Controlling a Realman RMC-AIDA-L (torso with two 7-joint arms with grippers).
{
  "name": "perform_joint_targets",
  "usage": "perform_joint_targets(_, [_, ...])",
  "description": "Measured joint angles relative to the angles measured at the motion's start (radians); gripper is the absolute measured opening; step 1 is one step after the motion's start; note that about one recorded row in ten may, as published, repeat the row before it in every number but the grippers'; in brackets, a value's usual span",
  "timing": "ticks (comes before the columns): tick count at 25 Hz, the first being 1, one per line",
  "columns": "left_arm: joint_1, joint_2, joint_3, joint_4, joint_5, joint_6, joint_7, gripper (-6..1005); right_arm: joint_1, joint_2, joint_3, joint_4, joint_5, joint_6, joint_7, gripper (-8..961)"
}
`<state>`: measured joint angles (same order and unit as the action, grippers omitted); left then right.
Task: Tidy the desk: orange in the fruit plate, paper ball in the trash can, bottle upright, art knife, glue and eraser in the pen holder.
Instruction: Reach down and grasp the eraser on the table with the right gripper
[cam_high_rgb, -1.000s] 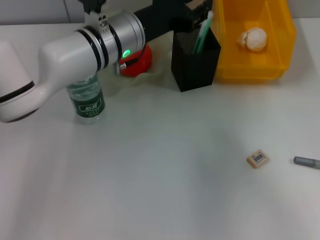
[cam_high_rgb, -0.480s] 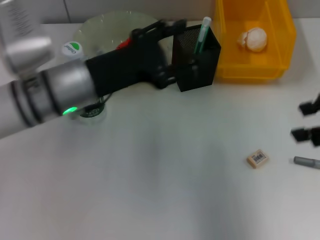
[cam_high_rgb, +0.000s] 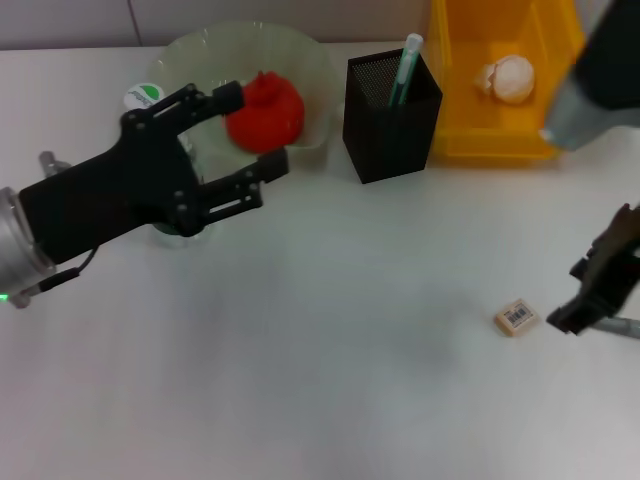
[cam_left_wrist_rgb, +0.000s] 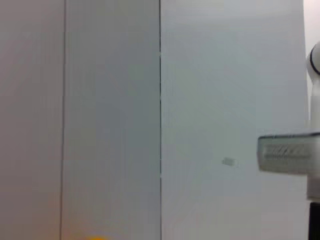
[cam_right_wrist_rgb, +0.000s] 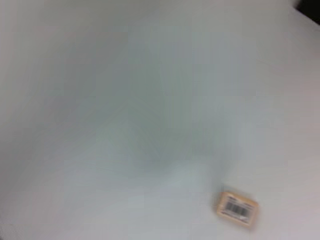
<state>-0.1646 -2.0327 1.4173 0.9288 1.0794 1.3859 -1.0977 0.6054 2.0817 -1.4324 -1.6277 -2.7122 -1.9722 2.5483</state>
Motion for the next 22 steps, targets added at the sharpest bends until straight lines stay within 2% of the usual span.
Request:
perform_joint_targets(4, [0.019,0.001,-0.026,-0.006,0.003,0.026,0.007,802,0.035,0.001,-0.103,0.101,-0.068,0.101,0.149,531])
perform_joint_targets(6, [0.022,0.004,-0.028,-0.006,0.004,0.026,0.010,802,0.064,0.004,-0.124,0.193,-0.069,0.143,0.205,529])
perform_joint_targets(11, [0.023,0.006,-0.051,-0.008,0.029,0.027,0.019,802,0.076,0.007,-0.143,0.275,-0.026,0.195,0.227,526])
perform_joint_targets(13, [0.020,-0.003,-0.087,-0.017,0.059,0.032,0.019,802,0.077,0.007,-0.149,0.315,-0.008,0.234,0.241,524])
perform_joint_targets(22, [0.016,-0.014,-0.122,-0.024,0.083,0.043,0.022,802,0.075,0.008,-0.190,0.356,-0.010,0.301,0.267,517])
